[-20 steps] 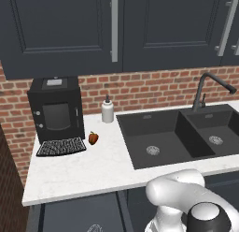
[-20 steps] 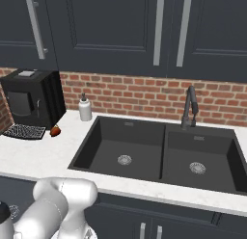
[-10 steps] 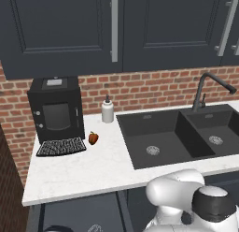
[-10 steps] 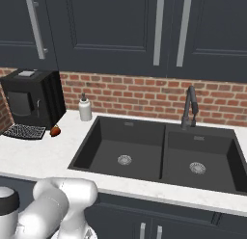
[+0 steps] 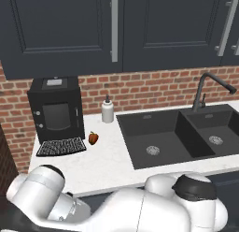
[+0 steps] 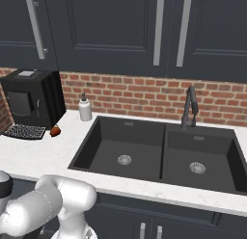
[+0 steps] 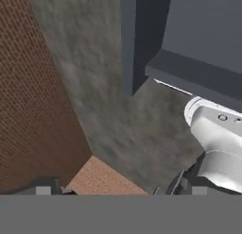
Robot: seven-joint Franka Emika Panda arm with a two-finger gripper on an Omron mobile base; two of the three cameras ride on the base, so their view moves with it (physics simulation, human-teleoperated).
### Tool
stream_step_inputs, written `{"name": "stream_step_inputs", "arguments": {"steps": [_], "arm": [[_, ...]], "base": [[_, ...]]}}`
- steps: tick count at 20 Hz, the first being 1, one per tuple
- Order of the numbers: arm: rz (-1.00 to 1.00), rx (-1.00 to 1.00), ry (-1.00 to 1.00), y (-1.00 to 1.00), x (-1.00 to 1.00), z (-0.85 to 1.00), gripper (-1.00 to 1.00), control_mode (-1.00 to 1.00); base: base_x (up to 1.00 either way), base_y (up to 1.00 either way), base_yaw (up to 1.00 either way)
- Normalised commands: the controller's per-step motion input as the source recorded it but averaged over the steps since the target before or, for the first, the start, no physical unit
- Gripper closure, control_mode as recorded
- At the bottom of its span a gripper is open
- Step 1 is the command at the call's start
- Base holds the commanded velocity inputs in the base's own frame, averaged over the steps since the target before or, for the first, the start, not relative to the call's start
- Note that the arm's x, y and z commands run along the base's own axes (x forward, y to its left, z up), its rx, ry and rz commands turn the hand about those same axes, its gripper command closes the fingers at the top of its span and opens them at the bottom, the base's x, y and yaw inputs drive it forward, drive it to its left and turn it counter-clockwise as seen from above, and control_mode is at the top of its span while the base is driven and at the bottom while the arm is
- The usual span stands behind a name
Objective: Pick the whisk from the drawer and place it on the counter.
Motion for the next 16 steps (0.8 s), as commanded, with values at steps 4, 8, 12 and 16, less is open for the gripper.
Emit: {"name": "stream_step_inputs", "arguments": {"steps": [4,8,12,16], "arm": [[-0.34,0.03,0.01,-0.98,0.50,-0.68,-1.00,-1.00],[-0.13,0.06,0.02,-0.52,-0.02,-0.35,-1.00,-1.00],[-0.07,0.02,0.02,0.07,-0.01,-0.24,-1.00,-1.00],[-0.14,-0.03,-0.01,0.38,0.00,-0.25,-1.00,-1.00]], "base": [[0.00,0.00,0.00],[0.00,0.00,0.00],[0.00,0.00,0.00],[0.00,0.00,0.00]]}}
